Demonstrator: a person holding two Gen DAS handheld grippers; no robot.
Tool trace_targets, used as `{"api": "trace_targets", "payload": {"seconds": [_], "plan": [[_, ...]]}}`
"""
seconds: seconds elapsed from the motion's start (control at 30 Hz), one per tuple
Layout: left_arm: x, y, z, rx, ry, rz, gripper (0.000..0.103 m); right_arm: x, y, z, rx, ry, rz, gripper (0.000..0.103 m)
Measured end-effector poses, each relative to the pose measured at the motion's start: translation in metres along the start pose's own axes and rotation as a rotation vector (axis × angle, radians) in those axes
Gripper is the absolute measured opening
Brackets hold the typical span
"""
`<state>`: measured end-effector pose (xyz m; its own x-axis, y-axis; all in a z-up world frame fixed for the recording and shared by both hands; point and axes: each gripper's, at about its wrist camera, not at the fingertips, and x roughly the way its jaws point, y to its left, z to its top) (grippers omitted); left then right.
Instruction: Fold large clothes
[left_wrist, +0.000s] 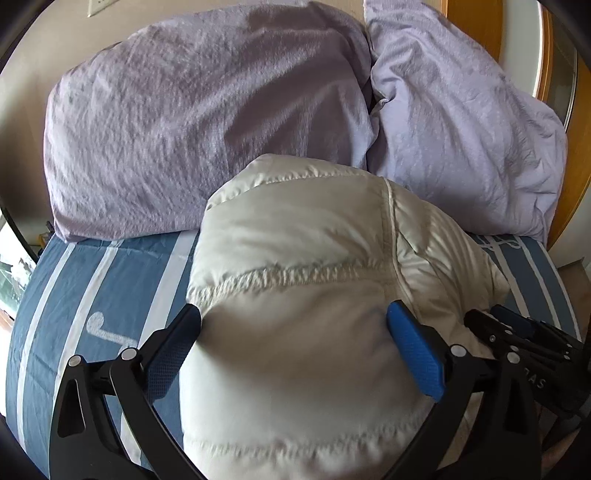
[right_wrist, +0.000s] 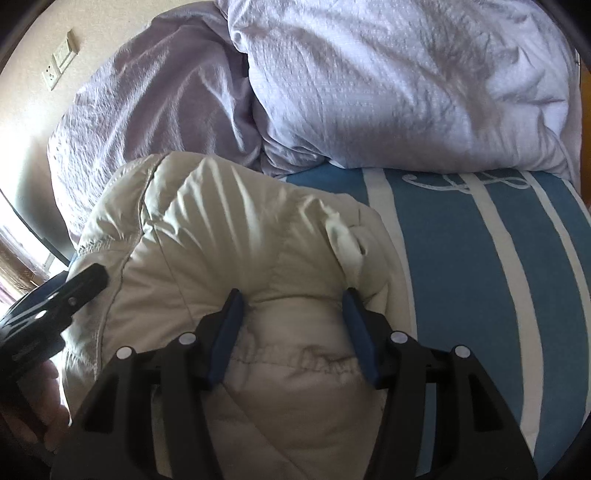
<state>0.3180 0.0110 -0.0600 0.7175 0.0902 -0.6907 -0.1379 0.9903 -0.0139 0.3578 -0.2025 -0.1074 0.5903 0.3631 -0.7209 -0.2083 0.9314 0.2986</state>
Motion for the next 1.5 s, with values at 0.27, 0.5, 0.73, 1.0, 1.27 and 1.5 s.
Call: {"api": "trace_targets", "payload": {"seconds": [0.27,0.5,0.73,1.0,1.27,1.5], "plan": [[-0.050,0.017,-0.024,-0.011,-0.041,-0.025,0.101,-0.063,0.008,-0.020,-0.017,-0.072,-0.060,0.086],[-0.097,0.032,-0.051,-0.031,-0.080,-0.056,0.101,-0.131,0.016,-0.054,-0.048,-0.150,-0.092,0.101],[-0.139,0.038,-0.079,-0.038,-0.094,-0.077,0.101,-0.170,0.029,-0.090,-0.081,-0.095,-0.060,0.101],[-0.164,0.032,-0.109,-0.032,-0.053,-0.130,0.101,-0.183,0.039,-0.126,-0.053,-0.006,-0.051,0.101],[-0.166,0.031,-0.130,-0.053,0.003,-0.179,0.101,-0.188,0.046,-0.144,-0.053,0.024,-0.023,0.101],[-0.167,0.031,-0.137,-0.057,0.014,-0.166,0.101,-0.187,0.045,-0.146,-0.040,0.030,-0.015,0.101]]}}
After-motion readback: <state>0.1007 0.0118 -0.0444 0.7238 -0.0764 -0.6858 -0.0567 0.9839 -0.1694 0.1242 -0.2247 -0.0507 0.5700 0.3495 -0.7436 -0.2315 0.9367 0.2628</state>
